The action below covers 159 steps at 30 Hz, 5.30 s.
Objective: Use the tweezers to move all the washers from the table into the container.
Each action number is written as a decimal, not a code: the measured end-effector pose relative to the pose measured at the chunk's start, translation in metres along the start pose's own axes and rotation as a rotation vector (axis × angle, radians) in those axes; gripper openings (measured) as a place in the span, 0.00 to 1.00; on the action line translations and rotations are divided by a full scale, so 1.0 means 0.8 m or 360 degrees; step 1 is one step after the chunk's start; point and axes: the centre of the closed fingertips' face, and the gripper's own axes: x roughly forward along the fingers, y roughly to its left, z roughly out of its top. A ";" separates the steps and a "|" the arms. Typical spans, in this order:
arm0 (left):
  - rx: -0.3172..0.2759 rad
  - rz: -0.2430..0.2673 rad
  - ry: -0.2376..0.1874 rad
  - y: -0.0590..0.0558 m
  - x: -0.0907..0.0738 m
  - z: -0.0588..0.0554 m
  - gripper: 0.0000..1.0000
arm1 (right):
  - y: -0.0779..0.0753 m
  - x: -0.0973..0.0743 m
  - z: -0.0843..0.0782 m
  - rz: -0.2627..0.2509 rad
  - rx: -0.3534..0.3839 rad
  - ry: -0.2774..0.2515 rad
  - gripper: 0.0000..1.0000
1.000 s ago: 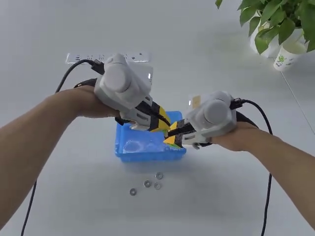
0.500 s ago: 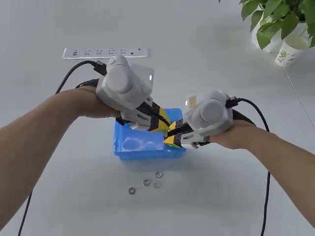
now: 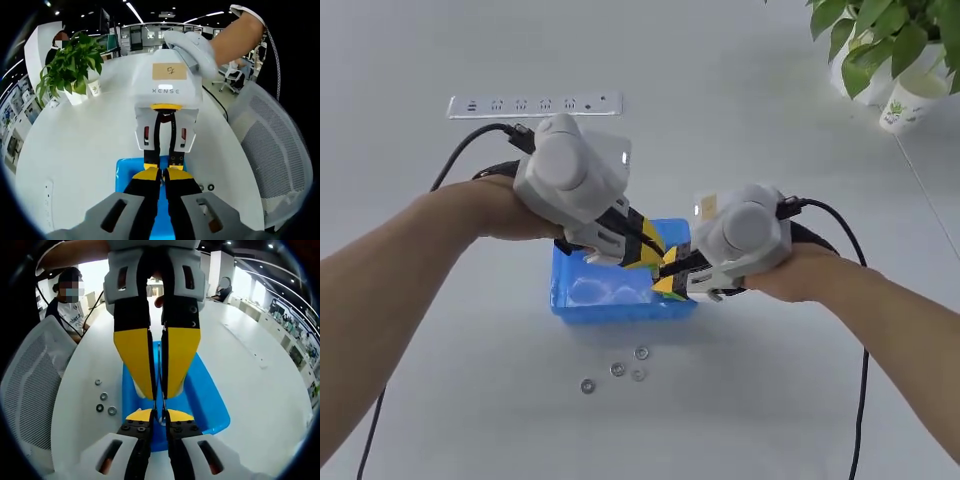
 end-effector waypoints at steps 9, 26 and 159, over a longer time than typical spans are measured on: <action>0.0007 0.0003 0.0004 -0.005 -0.008 0.007 0.07 | 0.004 -0.009 0.007 -0.0018 -0.0007 -0.0020 0.11; 0.0003 0.0036 0.0016 -0.015 -0.038 0.024 0.07 | 0.012 -0.028 0.038 -0.0085 -0.0035 -0.0093 0.11; -0.0027 -0.0089 0.0120 -0.130 -0.006 -0.025 0.07 | 0.137 0.019 0.010 0.0057 0.0046 -0.0082 0.12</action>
